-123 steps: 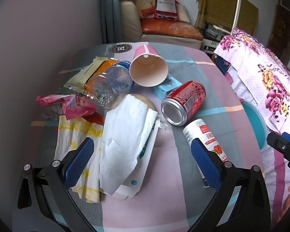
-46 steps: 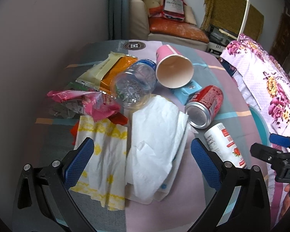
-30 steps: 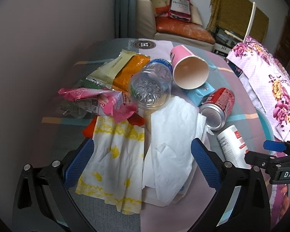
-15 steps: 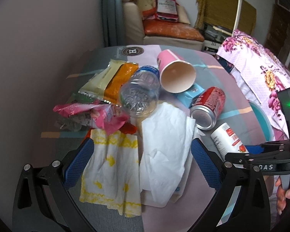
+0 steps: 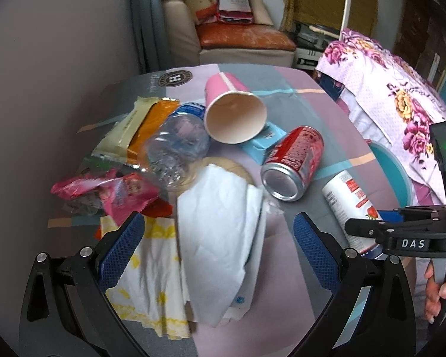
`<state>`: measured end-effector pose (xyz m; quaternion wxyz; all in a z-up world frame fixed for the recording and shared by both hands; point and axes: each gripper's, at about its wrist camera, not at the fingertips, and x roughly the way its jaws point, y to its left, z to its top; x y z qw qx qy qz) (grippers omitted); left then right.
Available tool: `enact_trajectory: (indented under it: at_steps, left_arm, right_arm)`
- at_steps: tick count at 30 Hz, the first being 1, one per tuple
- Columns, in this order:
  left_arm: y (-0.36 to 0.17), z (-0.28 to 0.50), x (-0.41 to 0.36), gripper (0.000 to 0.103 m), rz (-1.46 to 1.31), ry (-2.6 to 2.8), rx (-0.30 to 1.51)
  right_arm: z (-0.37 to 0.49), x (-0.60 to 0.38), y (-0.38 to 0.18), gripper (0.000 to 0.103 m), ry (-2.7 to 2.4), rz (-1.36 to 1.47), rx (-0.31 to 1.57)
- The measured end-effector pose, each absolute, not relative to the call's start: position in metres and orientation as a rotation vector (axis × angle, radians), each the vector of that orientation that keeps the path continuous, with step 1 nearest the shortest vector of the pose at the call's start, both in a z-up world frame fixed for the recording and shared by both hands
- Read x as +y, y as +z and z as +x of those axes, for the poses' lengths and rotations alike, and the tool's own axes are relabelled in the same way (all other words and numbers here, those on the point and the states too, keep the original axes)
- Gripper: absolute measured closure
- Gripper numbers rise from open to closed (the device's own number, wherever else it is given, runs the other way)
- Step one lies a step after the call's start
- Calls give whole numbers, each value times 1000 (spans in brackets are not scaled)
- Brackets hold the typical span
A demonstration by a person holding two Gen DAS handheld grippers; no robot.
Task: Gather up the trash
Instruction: 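Close right tool on the strawberry drink cup while left tool grasps the Coca-Cola can, then carry both items over the teal bin while left tool opens to drop the can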
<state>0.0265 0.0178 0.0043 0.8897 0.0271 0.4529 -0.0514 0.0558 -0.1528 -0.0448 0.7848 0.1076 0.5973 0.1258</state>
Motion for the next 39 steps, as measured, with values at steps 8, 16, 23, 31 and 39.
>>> enact_trajectory:
  at_steps: [8, 16, 23, 31, 39]
  left_arm:
    - [11, 57, -36, 3, 248, -220, 958]
    - [-19, 103, -79, 9, 370, -305, 1053]
    - [-45, 118, -86, 33, 341, -345, 1151]
    - [-49, 111, -95, 42, 282, -346, 1167]
    - [-36, 94, -141, 42, 261, -436, 1138]
  right_arm:
    - [61, -191, -27, 54, 229, 303, 1222]
    - [69, -240, -21, 54, 180, 399, 1178]
    - [72, -270, -27, 54, 167, 464, 1162]
    - [74, -284, -34, 54, 185, 495, 1135]
    - [68, -329, -30, 54, 134, 568, 1072]
